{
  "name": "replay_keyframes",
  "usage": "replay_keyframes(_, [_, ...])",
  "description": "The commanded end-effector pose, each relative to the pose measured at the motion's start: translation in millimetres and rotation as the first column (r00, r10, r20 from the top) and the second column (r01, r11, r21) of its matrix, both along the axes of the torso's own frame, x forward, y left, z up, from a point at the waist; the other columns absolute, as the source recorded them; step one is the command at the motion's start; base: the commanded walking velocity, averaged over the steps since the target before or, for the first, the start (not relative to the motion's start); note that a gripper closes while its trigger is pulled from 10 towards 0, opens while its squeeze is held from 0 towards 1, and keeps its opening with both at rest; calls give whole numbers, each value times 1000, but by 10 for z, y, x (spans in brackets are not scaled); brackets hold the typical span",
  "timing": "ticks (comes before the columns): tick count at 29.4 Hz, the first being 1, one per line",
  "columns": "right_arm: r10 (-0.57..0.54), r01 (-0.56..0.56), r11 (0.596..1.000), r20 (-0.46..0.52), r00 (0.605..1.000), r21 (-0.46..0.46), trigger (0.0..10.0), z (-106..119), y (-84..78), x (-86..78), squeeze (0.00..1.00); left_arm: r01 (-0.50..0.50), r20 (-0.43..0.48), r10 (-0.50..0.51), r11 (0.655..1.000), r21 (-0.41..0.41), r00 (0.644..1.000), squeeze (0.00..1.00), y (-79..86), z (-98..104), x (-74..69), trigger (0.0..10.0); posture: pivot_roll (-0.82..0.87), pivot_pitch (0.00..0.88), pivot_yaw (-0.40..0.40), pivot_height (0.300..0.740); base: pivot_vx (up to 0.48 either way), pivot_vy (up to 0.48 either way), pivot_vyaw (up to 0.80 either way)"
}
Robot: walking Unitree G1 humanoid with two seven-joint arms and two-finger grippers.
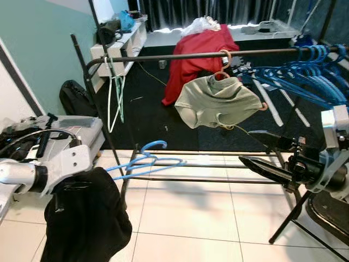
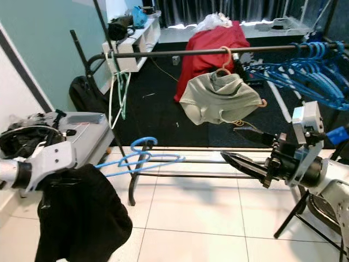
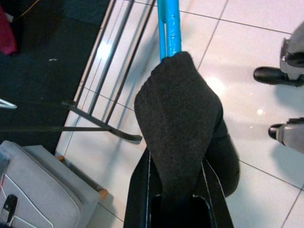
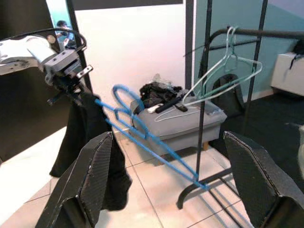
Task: Hang hanger
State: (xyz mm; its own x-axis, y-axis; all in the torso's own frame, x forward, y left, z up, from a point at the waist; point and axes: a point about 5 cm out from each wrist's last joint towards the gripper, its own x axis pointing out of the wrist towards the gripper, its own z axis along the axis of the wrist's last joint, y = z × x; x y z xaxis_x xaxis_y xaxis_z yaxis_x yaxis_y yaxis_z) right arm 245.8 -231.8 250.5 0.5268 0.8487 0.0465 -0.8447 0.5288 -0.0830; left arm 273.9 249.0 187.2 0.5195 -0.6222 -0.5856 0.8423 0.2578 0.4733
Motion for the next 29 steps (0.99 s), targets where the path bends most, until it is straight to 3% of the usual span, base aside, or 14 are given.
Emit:
replay_keyframes(1, [16,-16,1000,47,999,-15,10000,66,93,18,1000,64,40,-65,998,12,997,0,-107,152,6,10000,-129,0,84,731,0,0,0])
replay_keyframes(2, [36,-35,999,31,999,-39,10000,28,139,43,0,119,47,-119,993,2,992,0,-218,186,-6,10000,-129,0,84,731,0,0,0])
replay_keyframes(6, [126,-132,985,-63,990,-109,10000,-123,229,-2,0,200,51,-199,980,-7,979,0,-366,214,-28,10000,-123,0,77,731,0,0,0])
replay_keyframes(8, [223,-250,950,-156,962,-188,10000,-286,330,-87,0,281,45,-280,960,-3,959,0,-505,218,-37,10000,-121,0,67,731,0,0,0])
replay_keyframes(11, [284,-325,918,-196,939,-227,10000,-358,407,-121,0,343,46,-342,939,-1,938,0,-633,223,-28,10000,-126,0,69,731,0,0,0])
replay_keyframes(13, [311,-355,902,-202,929,-245,10000,-355,467,-119,0,387,54,-387,922,4,921,0,-752,225,-7,10000,-127,0,67,731,0,0,0])
replay_keyframes(20, [304,-352,886,-195,933,-303,10000,-395,553,-56,0,431,71,-429,902,-11,900,0,-884,255,-9,10000,-132,0,67,731,0,0,0])
replay_keyframes(21, [305,-354,882,-196,932,-310,7255,-407,572,-44,0,436,70,-434,900,-15,898,0,-902,263,-16,10000,-129,0,63,731,0,0,0])
replay_keyframes(23, [297,-345,883,-190,936,-319,0,-419,599,-10,0,440,68,-438,898,-18,896,0,-916,272,-25,10000,-128,0,62,731,0,0,0])
replay_keyframes(29, [289,-339,867,-185,939,-364,0,-459,614,12,0,455,67,-452,890,-21,889,0,-936,297,-40,10000,-125,0,62,731,0,0,0])
